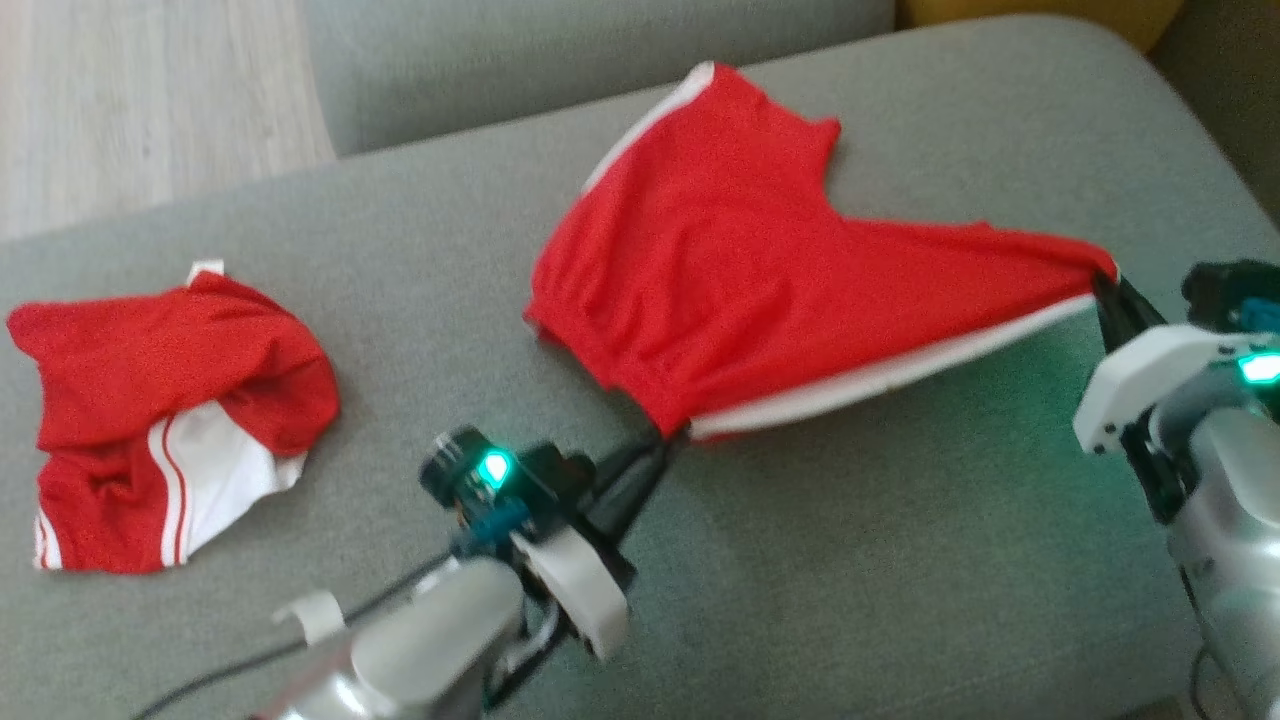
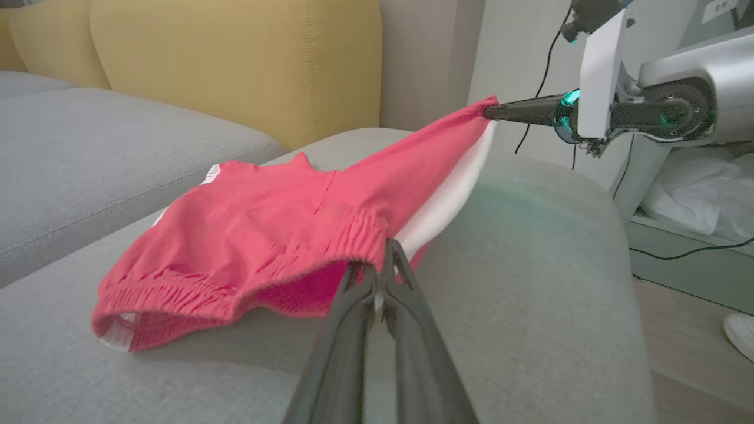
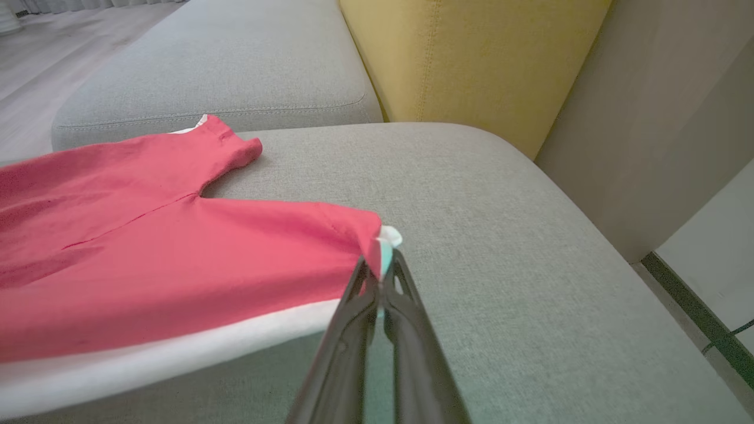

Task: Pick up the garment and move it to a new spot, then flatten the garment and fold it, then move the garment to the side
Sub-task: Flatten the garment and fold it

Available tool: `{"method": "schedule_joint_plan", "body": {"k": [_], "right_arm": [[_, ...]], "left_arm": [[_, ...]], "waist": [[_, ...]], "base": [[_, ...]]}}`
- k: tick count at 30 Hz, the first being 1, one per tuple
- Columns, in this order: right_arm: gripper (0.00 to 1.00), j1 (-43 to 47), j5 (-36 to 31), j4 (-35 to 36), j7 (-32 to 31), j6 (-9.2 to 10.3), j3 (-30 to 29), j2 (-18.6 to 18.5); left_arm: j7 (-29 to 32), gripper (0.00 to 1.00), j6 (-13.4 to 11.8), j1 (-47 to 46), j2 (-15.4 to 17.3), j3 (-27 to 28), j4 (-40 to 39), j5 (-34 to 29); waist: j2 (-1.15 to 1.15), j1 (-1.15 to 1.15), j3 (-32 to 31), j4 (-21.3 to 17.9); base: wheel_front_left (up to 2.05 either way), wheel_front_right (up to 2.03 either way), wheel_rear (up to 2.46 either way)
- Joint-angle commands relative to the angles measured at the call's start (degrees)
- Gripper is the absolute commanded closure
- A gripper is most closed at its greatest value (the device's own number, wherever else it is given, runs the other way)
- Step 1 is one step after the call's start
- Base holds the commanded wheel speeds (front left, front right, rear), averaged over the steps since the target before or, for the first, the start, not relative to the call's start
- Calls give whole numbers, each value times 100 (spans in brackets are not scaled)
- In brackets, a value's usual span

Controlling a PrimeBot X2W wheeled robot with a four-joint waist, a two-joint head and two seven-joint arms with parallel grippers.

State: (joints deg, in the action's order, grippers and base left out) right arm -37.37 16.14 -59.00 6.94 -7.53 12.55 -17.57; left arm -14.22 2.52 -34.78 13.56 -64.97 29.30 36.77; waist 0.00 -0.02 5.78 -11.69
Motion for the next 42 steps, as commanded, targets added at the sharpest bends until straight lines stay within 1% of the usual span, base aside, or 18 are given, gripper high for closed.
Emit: {"method": "schedule_joint_plan", "body": {"k": [1,5,9,14,15,18,22,25,28,31,36,42], "right_arm": [[100,92,57,250,-40,4,5,-160],[100,491,117,511,-197,4,-165,-267],[100,881,133,948,-369,4,-434,-343],[100,1251,19,1696,-615,4,-793,-326],[100,1251,19,1696,-615,4,-793,-326],[100,1293,-175,2214,-683,4,-1031,-242],[100,1132,-477,2838,-853,4,-1303,13],[100,844,-708,3105,-1047,4,-1464,204],[100,498,-932,3131,-1181,4,-1658,304],[100,117,-1100,2965,-1259,4,-1681,406],[100,-503,-1359,2490,-1244,4,-1531,475],[100,-1154,-1603,1795,-1070,4,-1391,487]], "left_arm": [[-65,100,-85,-48,26,134,-194,-15],[-69,100,-207,242,-49,43,-372,-33],[-59,100,-293,414,-89,-50,-534,-41],[-55,100,-362,509,-132,-46,-679,29],[-55,100,-362,509,-132,-46,-679,29],[4,100,-401,491,-203,97,-735,222],[20,100,-468,226,-246,218,-791,199],[30,100,-498,5,-288,301,-763,174],[49,100,-495,-244,-385,318,-694,107],[33,100,-503,-403,-500,372,-587,97],[0,100,-483,-639,-638,447,-379,63],[-11,100,-436,-976,-765,538,-31,69]], "waist": [[0,2,-242,-43],[0,2,-433,-50],[0,2,-489,-39],[0,2,-433,-17],[0,2,-433,-17],[0,2,-252,69],[0,2,72,244],[0,2,342,423],[0,2,601,684],[0,2,772,880],[0,2,999,1153],[0,2,1269,1353]], "base": [[0,0,0],[0,0,0],[0,0,0],[0,0,0],[0,0,0],[0,0,0],[0,0,0],[0,0,0],[0,0,0],[0,0,0],[0,0,0],[0,0,0]]}}
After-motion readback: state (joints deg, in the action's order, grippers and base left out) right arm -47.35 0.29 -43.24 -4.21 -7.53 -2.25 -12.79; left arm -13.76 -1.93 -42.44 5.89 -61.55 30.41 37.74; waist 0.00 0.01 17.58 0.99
